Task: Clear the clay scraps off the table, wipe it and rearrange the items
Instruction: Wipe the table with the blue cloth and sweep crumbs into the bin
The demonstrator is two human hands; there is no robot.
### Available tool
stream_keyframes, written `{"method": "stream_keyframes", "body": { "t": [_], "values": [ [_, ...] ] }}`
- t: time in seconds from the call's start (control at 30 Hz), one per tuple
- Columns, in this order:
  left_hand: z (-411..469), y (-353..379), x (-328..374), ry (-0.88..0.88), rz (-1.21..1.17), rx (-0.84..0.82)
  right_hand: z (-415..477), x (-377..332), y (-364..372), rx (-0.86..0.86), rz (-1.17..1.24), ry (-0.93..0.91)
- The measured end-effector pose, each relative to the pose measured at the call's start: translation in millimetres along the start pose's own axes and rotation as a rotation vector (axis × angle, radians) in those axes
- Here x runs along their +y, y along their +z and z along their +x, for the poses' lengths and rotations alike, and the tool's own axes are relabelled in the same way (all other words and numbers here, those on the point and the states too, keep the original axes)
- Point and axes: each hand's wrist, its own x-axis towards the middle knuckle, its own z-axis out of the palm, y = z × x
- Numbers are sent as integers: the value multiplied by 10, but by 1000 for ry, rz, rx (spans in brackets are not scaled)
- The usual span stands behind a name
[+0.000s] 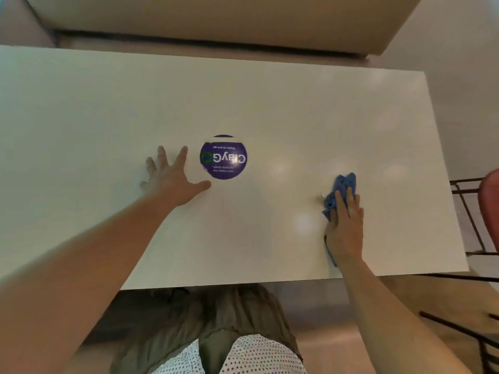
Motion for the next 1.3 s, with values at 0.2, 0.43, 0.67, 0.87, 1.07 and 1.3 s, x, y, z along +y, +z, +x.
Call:
{"method": "stream_keyframes", "body": {
  "t": [0.2, 0.43, 0.67, 0.87, 1.07, 1.3],
  "values": [
    [165, 33, 385, -78, 109, -66, 1188, -16, -115, 115, 63, 275],
    [286, -37, 613, -121, 62, -24, 1325, -1674, 501, -98, 90, -249],
    [461, 128, 937, -173, 41, 38, 2356, -1493, 324, -194, 14, -439],
    [518, 160, 928, -183, 63, 63, 3124, -466, -186, -32, 9, -98],
    [519, 101, 1005, -185, 84, 51, 2823, 845, -619, 105, 0, 254],
    [435, 87, 1108, -195, 78, 49, 1413, 170, -257, 119, 73, 348]
  ]
}}
